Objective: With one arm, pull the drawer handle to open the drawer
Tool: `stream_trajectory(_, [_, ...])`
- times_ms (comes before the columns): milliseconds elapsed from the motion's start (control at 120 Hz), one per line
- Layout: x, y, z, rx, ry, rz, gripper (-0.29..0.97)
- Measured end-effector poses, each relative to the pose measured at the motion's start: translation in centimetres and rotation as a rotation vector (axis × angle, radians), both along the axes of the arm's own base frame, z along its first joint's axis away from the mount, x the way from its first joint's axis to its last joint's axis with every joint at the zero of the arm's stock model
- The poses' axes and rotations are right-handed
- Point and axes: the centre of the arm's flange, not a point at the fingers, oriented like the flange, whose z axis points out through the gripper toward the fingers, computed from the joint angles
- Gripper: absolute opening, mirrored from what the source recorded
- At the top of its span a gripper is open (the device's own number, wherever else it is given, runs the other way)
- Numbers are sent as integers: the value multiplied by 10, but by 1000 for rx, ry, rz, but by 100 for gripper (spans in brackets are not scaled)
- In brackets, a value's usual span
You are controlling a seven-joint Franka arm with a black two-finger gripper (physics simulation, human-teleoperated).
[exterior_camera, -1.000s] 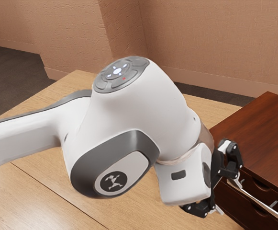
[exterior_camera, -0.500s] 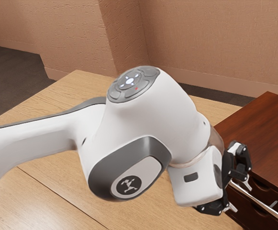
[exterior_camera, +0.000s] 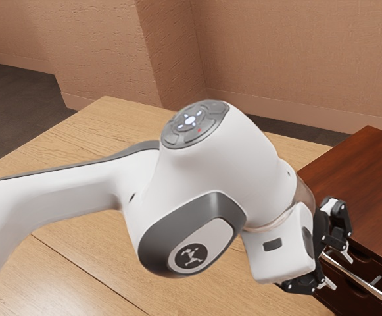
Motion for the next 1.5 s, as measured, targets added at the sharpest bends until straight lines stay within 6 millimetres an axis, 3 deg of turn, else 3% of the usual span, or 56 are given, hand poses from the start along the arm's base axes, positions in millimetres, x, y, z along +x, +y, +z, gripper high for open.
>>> stream_trajectory(542, [-1, -3, -8, 1, 9, -2, 18])
stream_trajectory(817, [-3, -2, -10, 4, 10, 3, 11])
stream_trajectory(1500, [-57, -1, -9, 66, -24, 18, 6])
